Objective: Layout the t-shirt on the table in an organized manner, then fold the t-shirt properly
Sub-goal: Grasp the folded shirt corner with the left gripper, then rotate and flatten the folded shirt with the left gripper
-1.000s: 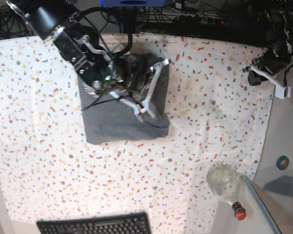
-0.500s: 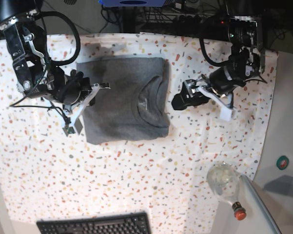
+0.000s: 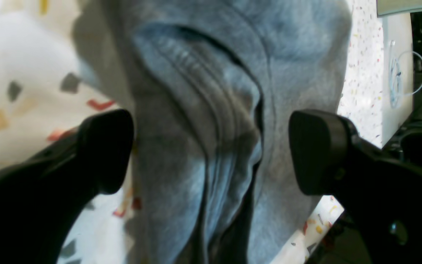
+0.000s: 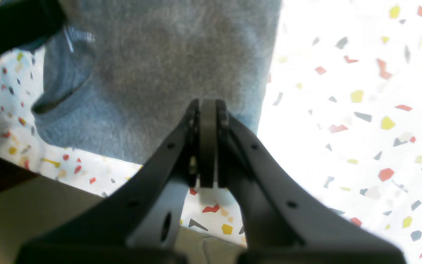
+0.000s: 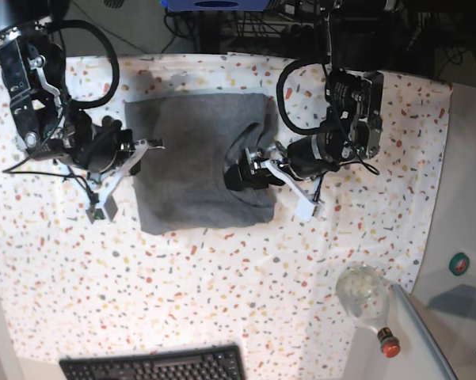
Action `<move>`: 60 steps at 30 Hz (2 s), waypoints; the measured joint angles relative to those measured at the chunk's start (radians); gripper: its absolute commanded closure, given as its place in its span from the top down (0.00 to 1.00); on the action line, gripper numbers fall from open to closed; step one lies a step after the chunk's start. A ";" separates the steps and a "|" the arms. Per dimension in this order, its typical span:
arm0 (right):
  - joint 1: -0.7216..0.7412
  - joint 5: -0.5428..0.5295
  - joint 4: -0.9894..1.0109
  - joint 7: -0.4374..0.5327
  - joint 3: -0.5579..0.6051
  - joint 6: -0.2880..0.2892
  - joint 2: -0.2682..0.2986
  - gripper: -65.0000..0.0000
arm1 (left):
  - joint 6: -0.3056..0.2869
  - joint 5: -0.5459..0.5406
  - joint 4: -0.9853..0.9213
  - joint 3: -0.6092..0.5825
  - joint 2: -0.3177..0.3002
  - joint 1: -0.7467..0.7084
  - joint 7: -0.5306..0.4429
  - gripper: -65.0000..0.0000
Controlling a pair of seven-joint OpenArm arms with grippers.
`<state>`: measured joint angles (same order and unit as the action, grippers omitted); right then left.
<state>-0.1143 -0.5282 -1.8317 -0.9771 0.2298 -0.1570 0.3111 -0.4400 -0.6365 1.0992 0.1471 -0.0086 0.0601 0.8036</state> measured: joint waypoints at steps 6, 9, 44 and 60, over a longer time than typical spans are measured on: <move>-0.019 0.006 0.000 -0.004 -0.129 0.002 0.002 0.00 | 0.008 0.041 -0.029 0.000 -0.003 0.003 0.004 0.36; -0.034 -0.001 0.000 -0.001 -0.214 0.116 -0.001 0.00 | 0.012 0.072 -0.037 0.000 -0.005 0.001 0.017 0.00; -0.263 0.008 0.034 -0.006 -0.669 0.272 -0.139 0.00 | 0.017 0.857 -0.292 -1.173 0.100 0.498 -0.243 0.00; -0.264 0.004 -0.063 -0.006 -0.454 0.275 -0.134 0.00 | 0.017 0.852 -0.294 -1.173 0.103 0.494 -0.194 0.00</move>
<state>-0.3779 -0.5240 -1.8942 -0.9833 -0.2241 0.1177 0.1768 -0.4229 0.2157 0.8047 -1.0264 0.0944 0.5537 0.6094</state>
